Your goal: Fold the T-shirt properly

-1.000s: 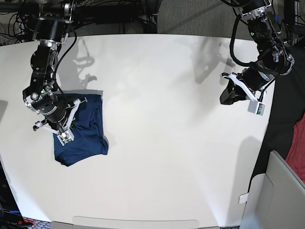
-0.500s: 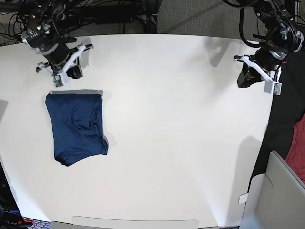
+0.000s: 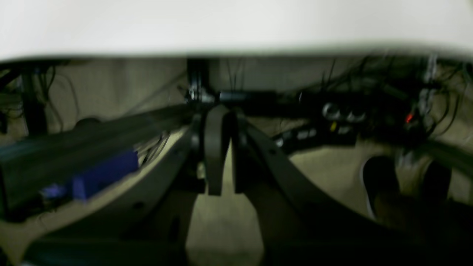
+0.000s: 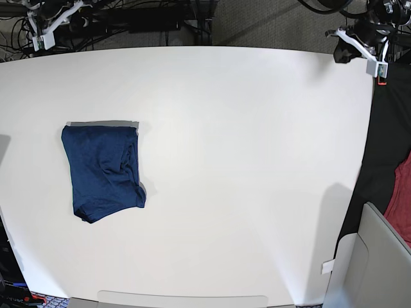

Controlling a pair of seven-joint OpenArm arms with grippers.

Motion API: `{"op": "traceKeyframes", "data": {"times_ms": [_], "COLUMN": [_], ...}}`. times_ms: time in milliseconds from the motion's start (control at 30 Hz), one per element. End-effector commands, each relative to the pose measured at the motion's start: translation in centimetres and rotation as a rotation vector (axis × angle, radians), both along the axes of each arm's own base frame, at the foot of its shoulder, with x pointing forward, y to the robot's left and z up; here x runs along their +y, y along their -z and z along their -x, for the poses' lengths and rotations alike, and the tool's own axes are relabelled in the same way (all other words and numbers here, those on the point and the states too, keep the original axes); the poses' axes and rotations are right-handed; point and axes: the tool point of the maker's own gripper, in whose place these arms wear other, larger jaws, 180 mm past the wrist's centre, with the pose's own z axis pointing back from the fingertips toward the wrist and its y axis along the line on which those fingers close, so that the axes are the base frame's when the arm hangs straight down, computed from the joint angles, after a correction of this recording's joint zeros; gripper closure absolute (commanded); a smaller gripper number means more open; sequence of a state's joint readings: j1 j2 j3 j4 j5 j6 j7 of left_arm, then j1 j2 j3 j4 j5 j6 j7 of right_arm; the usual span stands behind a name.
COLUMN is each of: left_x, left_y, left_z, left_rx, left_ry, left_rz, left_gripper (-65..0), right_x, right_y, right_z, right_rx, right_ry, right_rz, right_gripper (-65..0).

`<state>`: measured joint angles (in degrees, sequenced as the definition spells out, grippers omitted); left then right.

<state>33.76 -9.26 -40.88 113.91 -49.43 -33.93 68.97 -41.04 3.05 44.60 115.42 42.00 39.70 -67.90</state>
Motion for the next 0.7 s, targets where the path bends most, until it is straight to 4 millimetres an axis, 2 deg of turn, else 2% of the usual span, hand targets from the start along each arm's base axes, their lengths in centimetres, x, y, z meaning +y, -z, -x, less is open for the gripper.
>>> {"op": "traceKeyframes", "data": {"times_ms": [0,233,267,367,467,667], "left_x": [0.6,1.6,1.7,2.3,2.8,1.1], "left_y": [-0.5,1.2,1.6,4.0,6.2,11.2], "left_z": [0.6,4.8,5.2,7.2,9.1,10.2], "left_rx": [0.000,0.118,0.131,0.203,0.268,0.322], "left_ry": [0.001,-0.046,-0.056,-0.109,-0.168,-0.131], "left_rz": [-0.020,-0.011,-0.002,0.052,0.097,0.071], "left_gripper": [-0.2,-0.2,-0.2,-0.2,-0.2,-0.2], "right_x": [-0.7,-4.0,-4.2,-4.1,-2.6,-0.6], "right_y": [0.2,5.1,5.9,8.5,11.3,15.7], "right_z": [1.6,11.0,11.7,13.4,14.4,14.3], "right_rx": [0.048,0.426,0.459,0.527,0.579,0.608], "right_ry": [-0.003,0.022,0.021,-0.008,-0.076,-0.109], "right_rz": [0.022,0.162,0.170,0.182,0.165,0.107], "right_gripper": [-2.6,-2.7,-2.7,-2.7,-2.7,-2.7]}}
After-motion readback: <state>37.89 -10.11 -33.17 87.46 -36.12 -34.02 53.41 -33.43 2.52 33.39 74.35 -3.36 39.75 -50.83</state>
